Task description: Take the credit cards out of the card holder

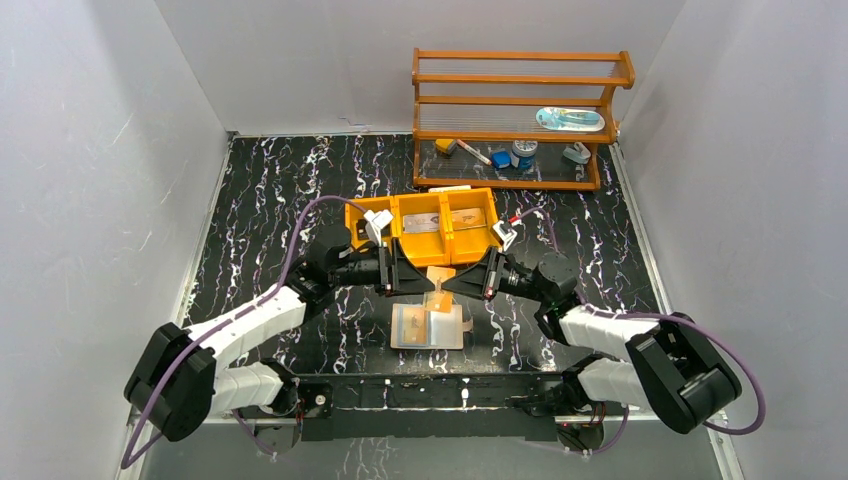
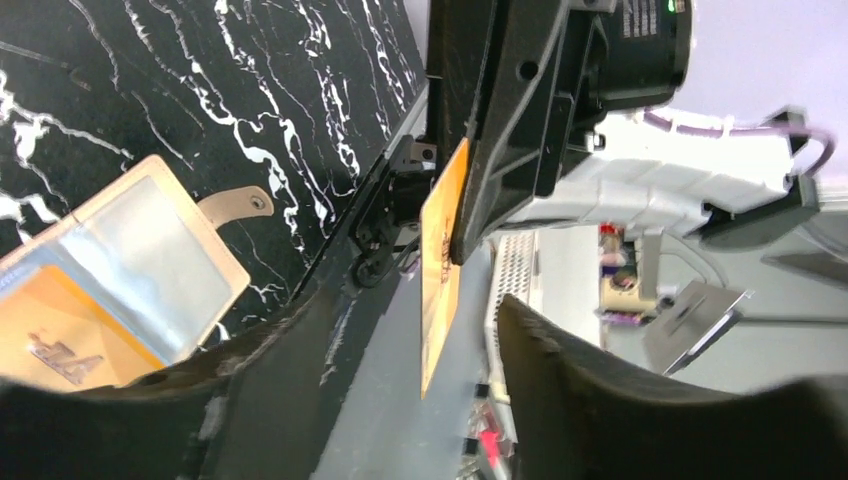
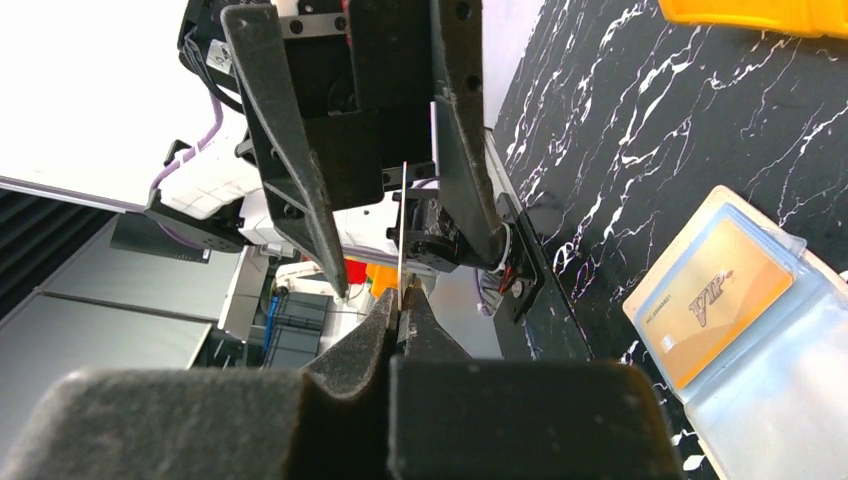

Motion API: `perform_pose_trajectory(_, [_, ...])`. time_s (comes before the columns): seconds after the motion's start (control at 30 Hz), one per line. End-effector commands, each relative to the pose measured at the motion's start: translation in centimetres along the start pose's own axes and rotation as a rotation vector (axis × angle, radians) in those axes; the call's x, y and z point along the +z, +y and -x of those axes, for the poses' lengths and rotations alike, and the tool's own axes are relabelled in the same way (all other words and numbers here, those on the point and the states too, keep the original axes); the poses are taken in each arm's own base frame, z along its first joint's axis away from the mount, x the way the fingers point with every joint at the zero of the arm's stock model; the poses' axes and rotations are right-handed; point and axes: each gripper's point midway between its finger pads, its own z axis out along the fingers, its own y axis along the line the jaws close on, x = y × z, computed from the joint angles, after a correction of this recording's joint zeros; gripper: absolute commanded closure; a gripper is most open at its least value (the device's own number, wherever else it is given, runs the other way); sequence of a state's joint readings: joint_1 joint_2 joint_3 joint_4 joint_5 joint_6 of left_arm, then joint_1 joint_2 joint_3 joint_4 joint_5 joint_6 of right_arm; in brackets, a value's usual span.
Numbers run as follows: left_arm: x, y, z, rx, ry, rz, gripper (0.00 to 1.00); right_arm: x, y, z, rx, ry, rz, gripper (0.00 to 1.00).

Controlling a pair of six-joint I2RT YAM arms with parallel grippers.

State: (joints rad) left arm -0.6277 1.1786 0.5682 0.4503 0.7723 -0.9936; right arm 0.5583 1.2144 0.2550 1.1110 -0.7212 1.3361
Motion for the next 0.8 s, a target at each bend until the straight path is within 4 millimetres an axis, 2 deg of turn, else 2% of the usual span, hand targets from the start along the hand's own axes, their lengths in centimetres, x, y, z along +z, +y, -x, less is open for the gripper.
perform_pose_trajectory(0.0, [-1.1,-0.4,1.3,0.078,-0.043,0.083,0.26,-0.3,0.6,0.8,-0.053,-0.023,-0.007,1.0])
perform_pose_trajectory(0.03, [-1.4,0.2,1.9,0.087,-0.073,0.142,0.17,-0.2,0.2,1.1,-0.056,-0.025,-0.039,1.0])
perform_pose_trajectory(0.13, [-3.1,2.6,2.9,0.118,-0.134,0.349,0.04,-0.1,-0.8,3.1,-0.131,-0.069,-0.166,1.0])
perform_pose_trajectory(0.23, [-6.2,5.4,3.7,0.143,-0.195,0.602,0.02,-1.1,-2.6,5.8,-0.219,-0.157,-0.383,1.0])
perform_pose_trajectory(0.3, [-8.4,6.4,4.1,0.174,-0.231,0.728,0.02,-2.3,-3.3,8.1,-0.308,-0.216,-0.534,1.0])
perform_pose_trajectory(0.4, [-11.0,6.9,4.6,0.224,-0.278,0.839,0.02,-3.7,-3.1,11.4,-0.463,-0.286,-0.687,1.0])
perform_pose_trajectory(0.53, [-13.4,7.0,5.5,0.28,-0.338,0.938,0.02,-4.9,-3.1,15.4,-0.633,-0.34,-0.843,1.0])
perform_pose_trajectory(0.67, [-15.0,6.9,6.5,0.326,-0.4,0.998,0.02,-4.5,-4.3,18.0,-0.802,-0.256,-0.941,1.0])
perform_pose_trajectory(0.77, [-15.7,7.5,6.5,0.364,-0.4,1.036,0.02,-4.1,-5.3,19.8,-0.925,-0.203,-0.996,1.0])
